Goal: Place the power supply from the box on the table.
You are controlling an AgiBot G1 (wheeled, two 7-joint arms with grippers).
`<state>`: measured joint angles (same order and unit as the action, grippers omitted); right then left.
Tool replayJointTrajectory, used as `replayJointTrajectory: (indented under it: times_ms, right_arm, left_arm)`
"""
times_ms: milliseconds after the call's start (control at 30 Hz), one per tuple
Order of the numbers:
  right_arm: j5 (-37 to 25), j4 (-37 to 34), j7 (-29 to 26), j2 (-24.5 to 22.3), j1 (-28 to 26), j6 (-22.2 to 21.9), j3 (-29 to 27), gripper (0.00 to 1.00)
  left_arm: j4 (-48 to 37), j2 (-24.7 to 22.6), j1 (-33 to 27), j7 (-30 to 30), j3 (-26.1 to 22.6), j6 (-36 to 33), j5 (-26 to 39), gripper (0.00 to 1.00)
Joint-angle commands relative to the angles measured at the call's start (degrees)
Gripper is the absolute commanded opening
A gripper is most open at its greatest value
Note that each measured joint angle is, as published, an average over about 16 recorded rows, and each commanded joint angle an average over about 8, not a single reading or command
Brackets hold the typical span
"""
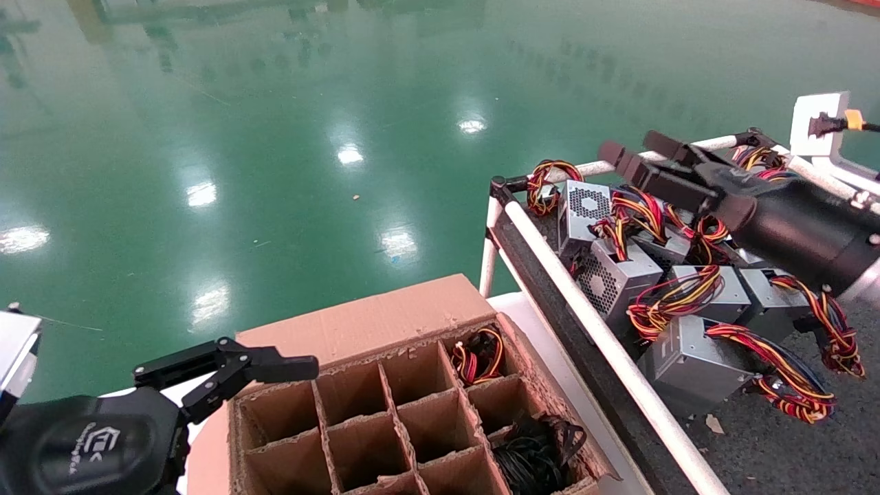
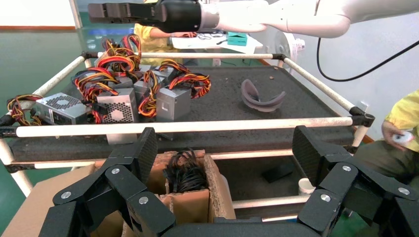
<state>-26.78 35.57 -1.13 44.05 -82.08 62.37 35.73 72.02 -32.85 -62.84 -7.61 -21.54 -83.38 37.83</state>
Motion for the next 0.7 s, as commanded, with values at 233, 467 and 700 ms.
replayJointTrajectory:
  times_ms: [233,467,700]
  right_arm:
    - [-3.71,9.34,-2.37,-2.22,5.04,5.73,-4.85,1.0]
    - [-6.93,17.47,-4.42,-4.15,9.43,10.72,-9.06,1.0]
    - [-9.48,23.89,-6.05,-5.68,12.9,14.66,-12.39,1.0]
  left_arm:
    - [0.0,0.0,0.0,0.0,0.0,0.0,0.0,1.0]
    - [0.0,0.0,0.0,0.0,0.0,0.0,0.0,1.0]
    - [0.0,0.0,0.0,0.0,-0.01,0.0,0.0,1.0]
